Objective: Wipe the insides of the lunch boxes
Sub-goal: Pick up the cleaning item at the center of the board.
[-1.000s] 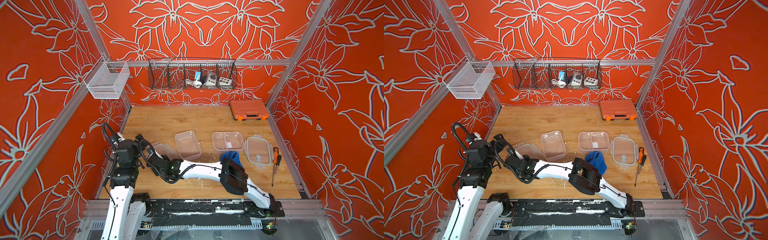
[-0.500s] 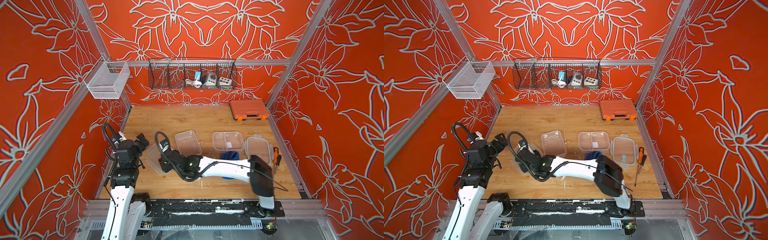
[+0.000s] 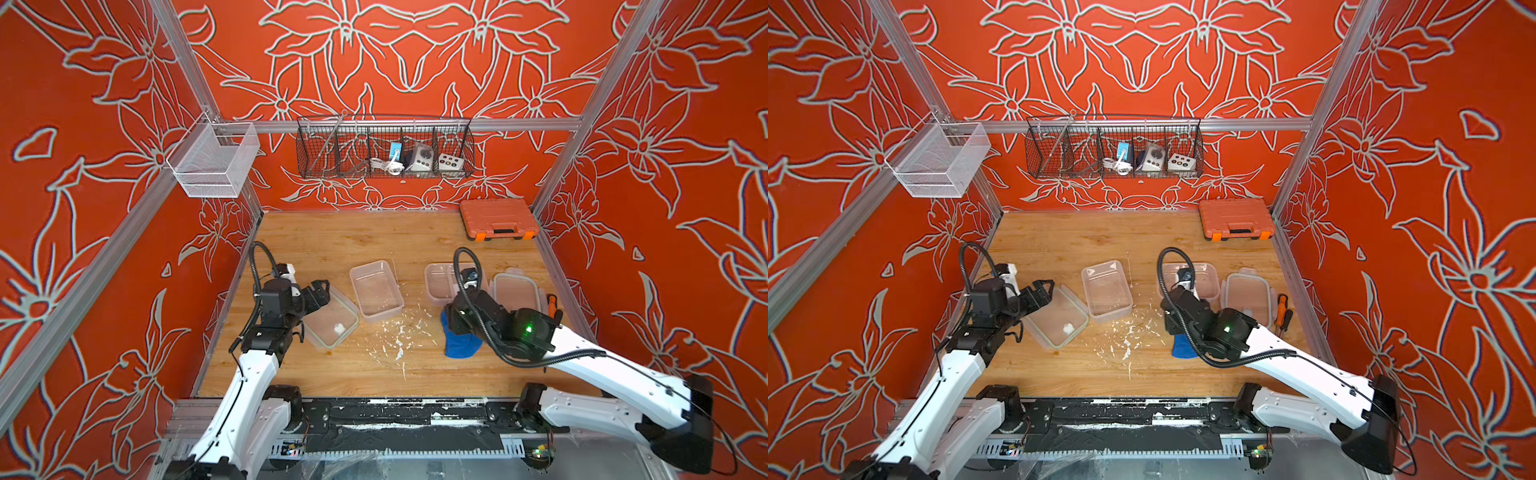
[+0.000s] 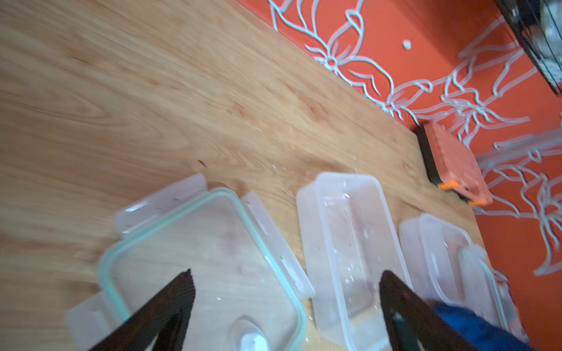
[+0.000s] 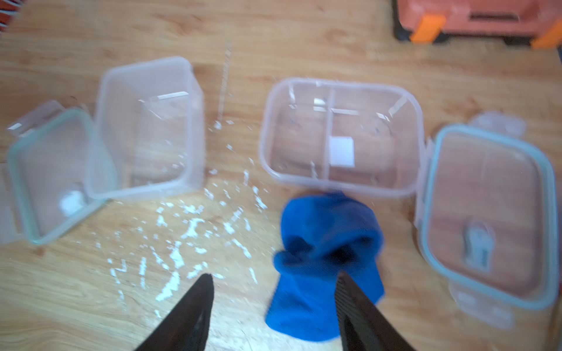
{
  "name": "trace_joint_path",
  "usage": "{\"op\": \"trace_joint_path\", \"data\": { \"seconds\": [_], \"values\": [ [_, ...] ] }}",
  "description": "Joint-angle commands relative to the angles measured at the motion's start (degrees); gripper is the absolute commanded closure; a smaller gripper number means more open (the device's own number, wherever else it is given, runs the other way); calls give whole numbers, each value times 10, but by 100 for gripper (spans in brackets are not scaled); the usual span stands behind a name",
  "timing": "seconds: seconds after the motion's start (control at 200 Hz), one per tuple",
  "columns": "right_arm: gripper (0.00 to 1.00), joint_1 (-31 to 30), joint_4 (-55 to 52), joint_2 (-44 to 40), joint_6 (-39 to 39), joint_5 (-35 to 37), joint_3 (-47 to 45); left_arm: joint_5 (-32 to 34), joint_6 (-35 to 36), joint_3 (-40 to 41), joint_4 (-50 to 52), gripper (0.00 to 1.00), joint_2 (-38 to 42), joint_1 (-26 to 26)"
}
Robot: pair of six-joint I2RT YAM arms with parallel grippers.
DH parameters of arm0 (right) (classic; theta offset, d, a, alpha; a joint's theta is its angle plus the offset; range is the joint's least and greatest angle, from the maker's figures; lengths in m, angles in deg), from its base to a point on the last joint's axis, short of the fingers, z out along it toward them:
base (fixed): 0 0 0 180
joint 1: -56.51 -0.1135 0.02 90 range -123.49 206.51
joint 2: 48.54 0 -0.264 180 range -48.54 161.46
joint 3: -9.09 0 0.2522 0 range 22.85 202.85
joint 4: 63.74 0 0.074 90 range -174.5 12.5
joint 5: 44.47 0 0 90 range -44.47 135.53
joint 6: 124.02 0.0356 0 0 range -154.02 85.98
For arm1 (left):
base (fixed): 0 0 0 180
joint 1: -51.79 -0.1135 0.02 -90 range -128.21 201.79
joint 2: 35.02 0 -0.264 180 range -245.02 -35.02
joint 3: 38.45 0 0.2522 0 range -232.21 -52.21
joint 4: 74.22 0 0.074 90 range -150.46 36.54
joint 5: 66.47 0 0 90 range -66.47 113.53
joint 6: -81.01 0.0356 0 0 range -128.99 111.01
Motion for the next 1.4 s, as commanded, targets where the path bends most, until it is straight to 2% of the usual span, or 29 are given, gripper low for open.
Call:
{"op": "trace_joint_path", "data": {
  "seconds": [0.0,0.085,0.345,0.565,0.726,0.811,0.941,1.036,1.276,1.391],
  "values": [
    [34,32,-49,3,59,-35,-33,30,-6,1,-31,7,-31,80],
    [33,39,-51,8,59,-33,-41,44,-18,3,-32,7,-51,107],
    [33,86,38,23,45,-107,-115,37,-16,24,-48,8,-53,110],
    [31,98,104,94,7,-118,-109,18,-7,1,-57,8,-107,111],
    [33,129,142,165,-2,-146,-113,22,-8,6,-65,8,-110,111],
    [41,134,146,204,-4,-147,-110,25,-5,8,-63,8,-110,111],
    [80,135,142,221,-2,-146,-110,31,-3,11,-64,8,-111,111],
    [98,135,127,178,0,-151,-112,35,-4,13,-69,8,-111,111],
    [100,134,14,14,-44,-183,-25,40,-8,13,-90,8,-136,111],
    [100,134,-4,0,-70,-207,61,39,-10,3,-92,8,-156,111]
  ]
}}
